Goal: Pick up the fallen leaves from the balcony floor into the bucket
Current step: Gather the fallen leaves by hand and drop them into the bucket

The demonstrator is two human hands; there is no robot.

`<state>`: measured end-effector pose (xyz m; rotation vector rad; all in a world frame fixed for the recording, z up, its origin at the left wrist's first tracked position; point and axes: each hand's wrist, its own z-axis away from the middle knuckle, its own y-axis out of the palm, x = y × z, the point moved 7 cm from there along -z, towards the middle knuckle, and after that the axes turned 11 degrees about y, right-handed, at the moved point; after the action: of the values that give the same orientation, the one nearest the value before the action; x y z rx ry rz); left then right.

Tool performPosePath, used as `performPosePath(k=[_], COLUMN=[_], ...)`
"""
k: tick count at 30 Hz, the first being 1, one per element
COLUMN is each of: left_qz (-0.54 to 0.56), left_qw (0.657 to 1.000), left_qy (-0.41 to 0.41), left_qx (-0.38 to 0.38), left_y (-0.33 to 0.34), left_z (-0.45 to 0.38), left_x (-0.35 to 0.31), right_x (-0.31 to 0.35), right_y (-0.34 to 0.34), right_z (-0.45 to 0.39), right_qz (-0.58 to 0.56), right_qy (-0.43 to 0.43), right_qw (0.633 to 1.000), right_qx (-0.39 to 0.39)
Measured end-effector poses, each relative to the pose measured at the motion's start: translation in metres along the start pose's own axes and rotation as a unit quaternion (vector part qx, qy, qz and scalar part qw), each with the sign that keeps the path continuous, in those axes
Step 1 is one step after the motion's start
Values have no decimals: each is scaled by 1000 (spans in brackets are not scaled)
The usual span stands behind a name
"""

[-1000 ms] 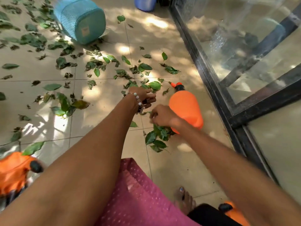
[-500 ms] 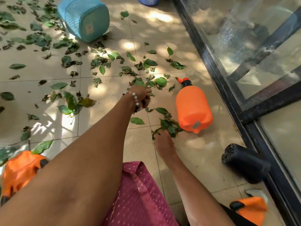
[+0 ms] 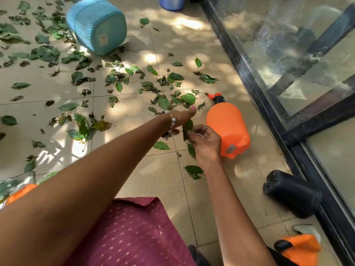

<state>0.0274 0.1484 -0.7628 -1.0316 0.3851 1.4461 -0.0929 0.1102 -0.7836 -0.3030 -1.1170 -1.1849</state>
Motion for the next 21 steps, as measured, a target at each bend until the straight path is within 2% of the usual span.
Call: performPosePath(k=[2, 4, 6, 8, 9, 11, 12, 13, 15, 16, 18, 19, 21], left_qz=[33, 66, 132, 226, 270, 352, 399, 439, 482, 457, 432, 437, 403], left_qw=[999, 994, 981, 956, 941, 910, 895, 885, 874, 884, 886, 881, 898], left_qy=[-1, -9, -37, -85, -101, -109, -110, -103, -50, -67, -91, -89, -76], left_qx=[-18, -84, -137, -169, -179, -188, -168, -114, -48, -64, -143, -159, -160], left_y=[6, 8, 16, 26, 31, 39, 45, 55, 72, 72, 65, 63, 62], left_z=[2, 1, 2, 7, 8, 8, 8, 6, -1, 0, 3, 6, 5], left_x=[8, 29, 59, 87, 98, 111, 114, 113, 114, 120, 133, 137, 145], right_x=[-3, -13, -30, -44, -52, -71, -83, -91, -101, -105, -107, -105, -90], right_y=[8, 8, -8, -36, -48, -64, -71, -72, -71, -73, -73, -70, -61], right_z=[2, 3, 0, -3, -4, 2, 5, 11, 18, 17, 15, 15, 18], right_qz=[32, 74, 117, 245, 366, 603, 658, 680, 659, 650, 653, 656, 639], right_qy=[-9, -9, 8, -8, -18, -18, -21, -48, -136, -166, -190, -194, -197], right_qw=[999, 997, 993, 964, 922, 787, 743, 725, 736, 738, 728, 724, 735], right_qx=[17, 19, -18, -100, -126, -133, -119, -102, -75, -77, -86, -90, -108])
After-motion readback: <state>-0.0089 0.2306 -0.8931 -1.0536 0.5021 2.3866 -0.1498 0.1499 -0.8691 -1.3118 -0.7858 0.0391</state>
